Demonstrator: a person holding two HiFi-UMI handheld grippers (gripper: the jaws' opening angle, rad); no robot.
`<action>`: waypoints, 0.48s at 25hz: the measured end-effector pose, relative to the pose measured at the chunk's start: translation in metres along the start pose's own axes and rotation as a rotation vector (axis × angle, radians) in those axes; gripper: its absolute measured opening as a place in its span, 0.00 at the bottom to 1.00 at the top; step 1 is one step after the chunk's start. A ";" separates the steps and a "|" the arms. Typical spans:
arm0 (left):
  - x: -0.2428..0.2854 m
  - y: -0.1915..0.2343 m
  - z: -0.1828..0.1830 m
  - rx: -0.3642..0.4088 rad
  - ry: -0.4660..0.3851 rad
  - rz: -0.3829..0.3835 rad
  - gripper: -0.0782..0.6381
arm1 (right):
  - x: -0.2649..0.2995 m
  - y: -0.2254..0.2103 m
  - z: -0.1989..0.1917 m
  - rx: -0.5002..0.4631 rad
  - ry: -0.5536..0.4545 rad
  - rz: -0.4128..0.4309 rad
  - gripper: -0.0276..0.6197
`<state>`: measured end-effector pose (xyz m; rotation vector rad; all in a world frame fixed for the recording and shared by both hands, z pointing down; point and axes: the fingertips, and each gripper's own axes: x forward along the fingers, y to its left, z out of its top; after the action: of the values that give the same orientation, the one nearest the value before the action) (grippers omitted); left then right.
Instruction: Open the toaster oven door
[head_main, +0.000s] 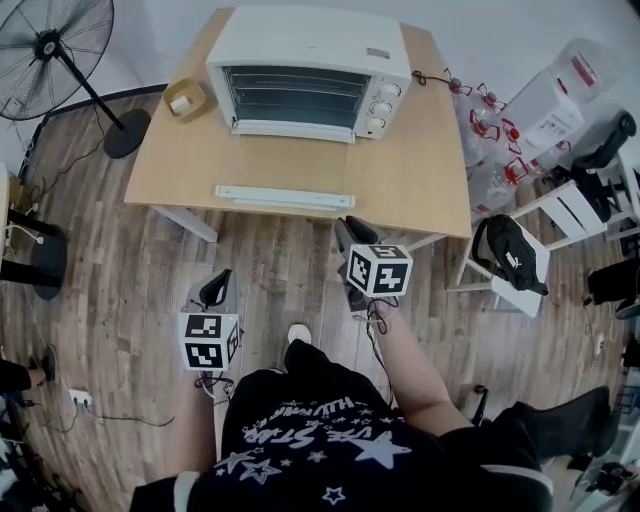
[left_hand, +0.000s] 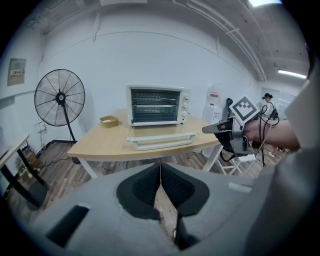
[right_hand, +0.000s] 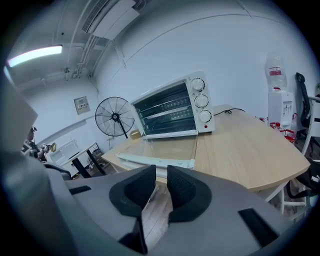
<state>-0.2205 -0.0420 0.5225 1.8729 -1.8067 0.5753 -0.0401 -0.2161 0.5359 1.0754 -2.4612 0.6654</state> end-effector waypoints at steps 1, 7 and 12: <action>-0.002 0.000 -0.004 -0.008 0.002 0.003 0.14 | -0.001 0.003 0.000 -0.002 -0.003 0.004 0.15; -0.028 0.003 -0.030 -0.048 -0.004 0.031 0.14 | -0.007 0.035 -0.012 -0.036 -0.004 0.044 0.05; -0.063 0.002 -0.060 -0.090 -0.009 0.066 0.14 | -0.026 0.069 -0.024 -0.142 -0.009 0.074 0.05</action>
<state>-0.2241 0.0443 0.5325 1.7653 -1.8746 0.5010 -0.0720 -0.1466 0.5236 0.9402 -2.5233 0.5001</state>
